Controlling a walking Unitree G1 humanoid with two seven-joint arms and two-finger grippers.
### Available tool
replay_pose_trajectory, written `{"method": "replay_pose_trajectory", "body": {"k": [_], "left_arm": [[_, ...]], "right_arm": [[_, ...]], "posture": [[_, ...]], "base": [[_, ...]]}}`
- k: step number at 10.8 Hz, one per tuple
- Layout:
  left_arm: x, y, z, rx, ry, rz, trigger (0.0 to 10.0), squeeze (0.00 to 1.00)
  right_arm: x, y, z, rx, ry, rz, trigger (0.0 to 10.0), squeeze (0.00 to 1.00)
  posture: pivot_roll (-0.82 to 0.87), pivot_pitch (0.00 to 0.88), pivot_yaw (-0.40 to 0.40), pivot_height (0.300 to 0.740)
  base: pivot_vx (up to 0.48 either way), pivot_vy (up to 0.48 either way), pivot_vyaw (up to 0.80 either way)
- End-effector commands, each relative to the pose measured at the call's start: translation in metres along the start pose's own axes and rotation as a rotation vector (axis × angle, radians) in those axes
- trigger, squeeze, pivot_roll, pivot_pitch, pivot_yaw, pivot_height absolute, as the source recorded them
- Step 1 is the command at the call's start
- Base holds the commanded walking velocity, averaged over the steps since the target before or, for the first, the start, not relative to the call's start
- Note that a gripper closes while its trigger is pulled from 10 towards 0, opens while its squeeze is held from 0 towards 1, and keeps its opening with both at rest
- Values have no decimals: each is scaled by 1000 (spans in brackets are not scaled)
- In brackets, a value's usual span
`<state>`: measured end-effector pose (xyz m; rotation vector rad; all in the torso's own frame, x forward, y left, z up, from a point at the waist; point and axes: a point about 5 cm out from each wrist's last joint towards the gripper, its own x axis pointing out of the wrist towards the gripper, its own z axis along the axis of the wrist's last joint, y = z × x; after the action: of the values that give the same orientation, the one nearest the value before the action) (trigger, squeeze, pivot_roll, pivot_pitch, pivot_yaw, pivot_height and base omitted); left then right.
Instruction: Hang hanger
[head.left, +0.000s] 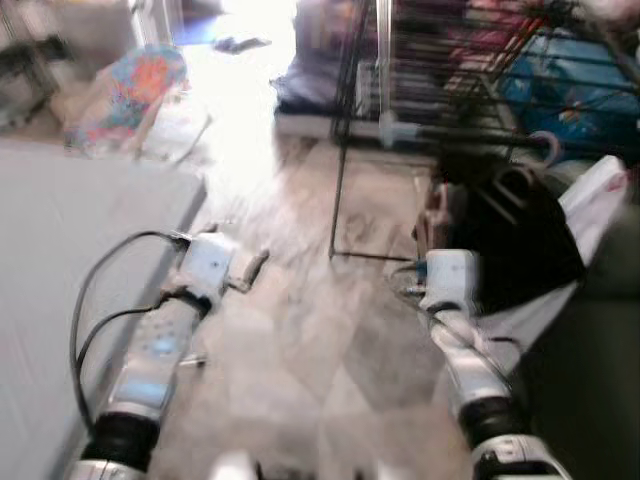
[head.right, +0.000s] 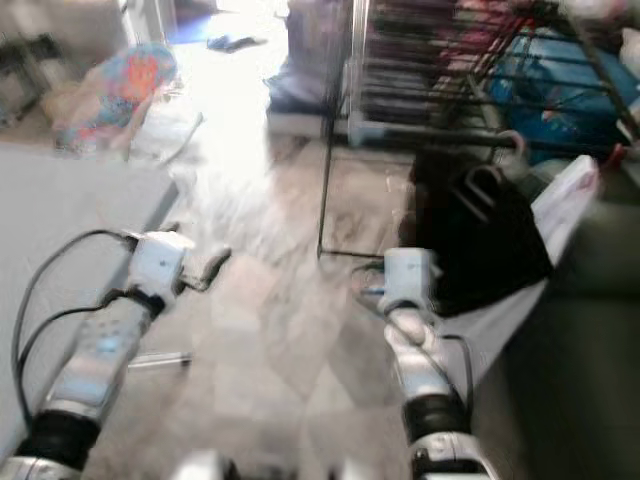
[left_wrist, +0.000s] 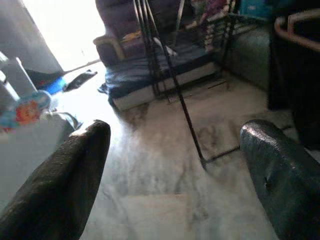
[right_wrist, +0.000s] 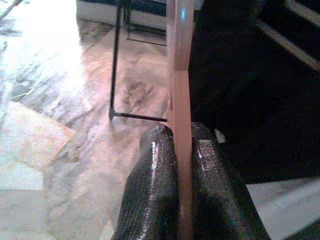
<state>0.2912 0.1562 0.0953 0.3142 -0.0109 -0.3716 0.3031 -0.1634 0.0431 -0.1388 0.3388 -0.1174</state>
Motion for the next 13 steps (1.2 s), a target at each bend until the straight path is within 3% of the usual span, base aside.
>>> {"method": "replay_pose_trajectory", "body": {"k": [1, 5, 7, 11, 13], "left_arm": [[3, -9, 4, 0, -19, -36, 10000, 0], [2, -12, 5, -3, -33, -32, 10000, 0], [-1, -10, 2, -5, -29, -4, 10000, 0], [-29, -9, -25, 6, 71, 18, 10000, 0], [-32, -9, -26, 9, 77, 24, 10000, 0]], "right_arm": [[2, -14, 4, -3, -18, -39, 10000, 0], [3, -11, 9, -11, -52, -26, 10000, 0], [4, -7, 11, -6, -69, 2, 10000, 0], [15, 3, 28, -1, -99, 30, 10000, 0], [22, 9, 34, -7, -87, 59, 10000, 0]], "posture": [[-5, 50, -52, 740], [0, 47, -56, 740], [1, 46, -59, 740], [21, 46, -60, 740], [36, 49, -62, 740]], "base": [[480, 0, 0], [480, 0, 0], [0, 0, 0], [0, 0, 0], [0, 0, 0]]}}
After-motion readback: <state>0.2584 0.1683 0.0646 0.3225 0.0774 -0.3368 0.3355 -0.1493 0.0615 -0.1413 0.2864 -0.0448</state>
